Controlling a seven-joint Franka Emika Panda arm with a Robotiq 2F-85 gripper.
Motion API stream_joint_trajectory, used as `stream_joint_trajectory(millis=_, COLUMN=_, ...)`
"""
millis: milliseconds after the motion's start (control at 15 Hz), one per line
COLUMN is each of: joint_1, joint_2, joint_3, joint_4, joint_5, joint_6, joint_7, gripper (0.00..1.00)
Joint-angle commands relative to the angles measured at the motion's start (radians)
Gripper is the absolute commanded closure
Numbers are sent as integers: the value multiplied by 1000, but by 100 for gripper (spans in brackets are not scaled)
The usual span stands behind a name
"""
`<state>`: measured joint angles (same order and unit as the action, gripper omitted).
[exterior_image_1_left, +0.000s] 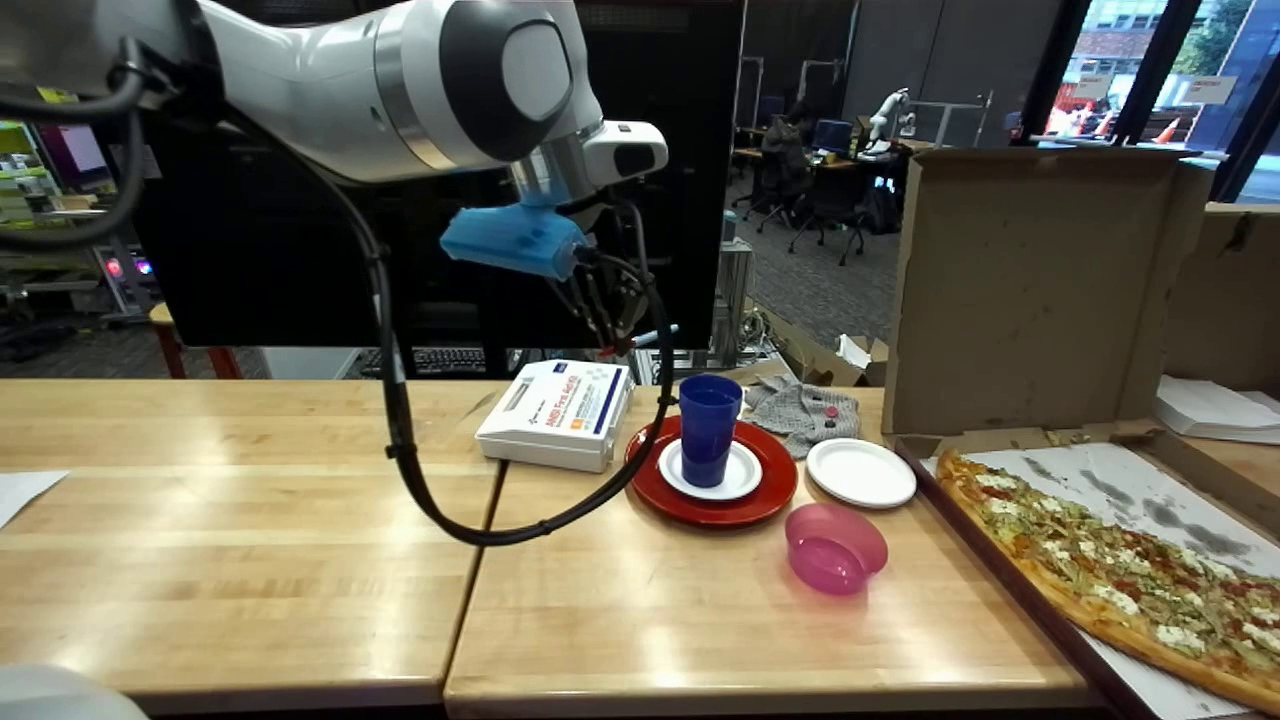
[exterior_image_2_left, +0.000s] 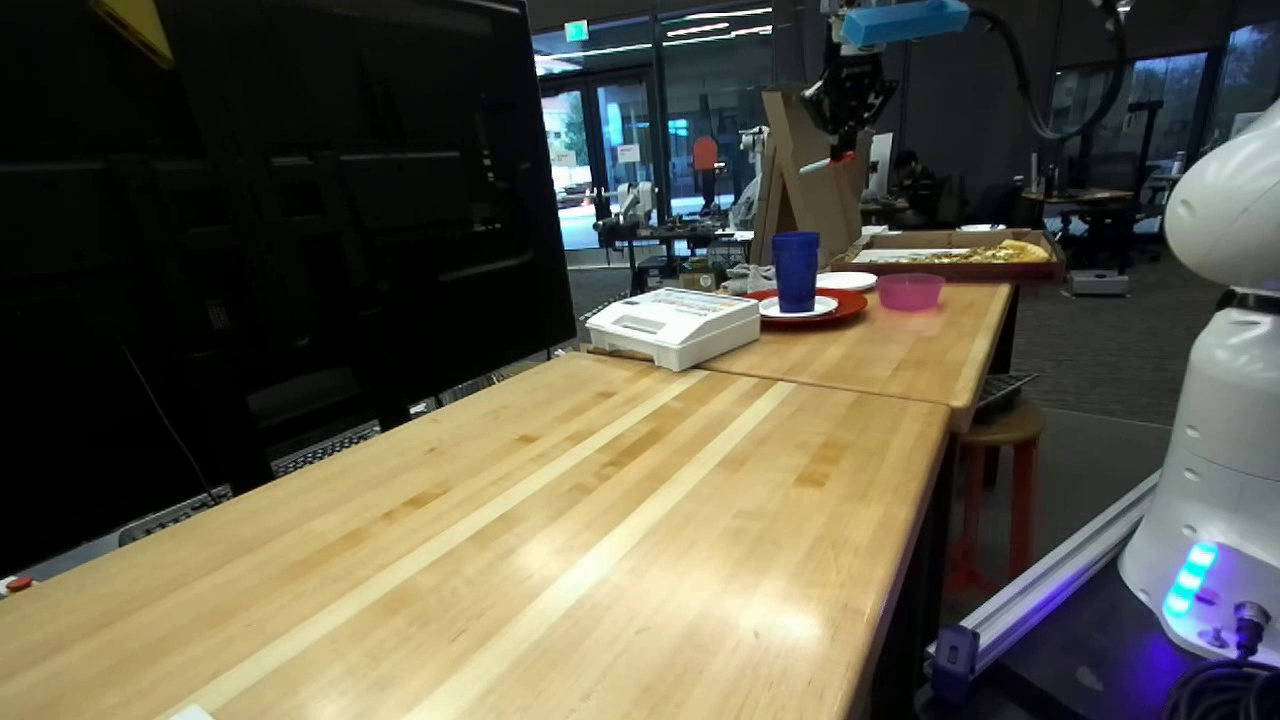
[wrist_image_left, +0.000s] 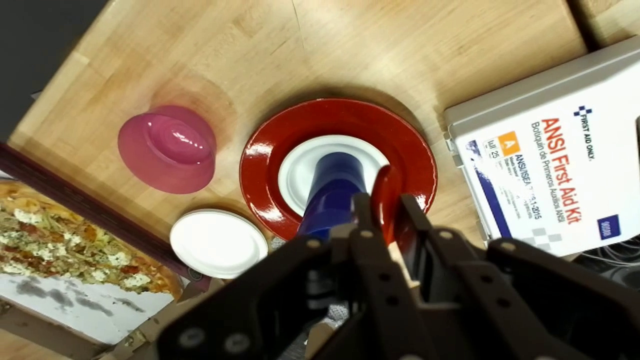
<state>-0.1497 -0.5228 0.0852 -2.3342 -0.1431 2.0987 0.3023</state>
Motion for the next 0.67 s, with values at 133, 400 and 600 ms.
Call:
stream_joint_trajectory(millis=133, joint_1=5, joint_2=31, joint_3=8, joint_4=61, joint_5=-44, joint_6=-82, joint_7=25, gripper=96)
stream_joint_trajectory(millis=400, joint_1=8, joint_2=45, joint_3=10, joint_4=89, joint_5=-70, joint_6=-133, joint_7=24, gripper=96)
stream_joint_trajectory(millis=600, joint_1=8, joint_2=70, joint_3=17, joint_4=127, joint_5=-117, joint_6=-210, joint_7=18, gripper=96)
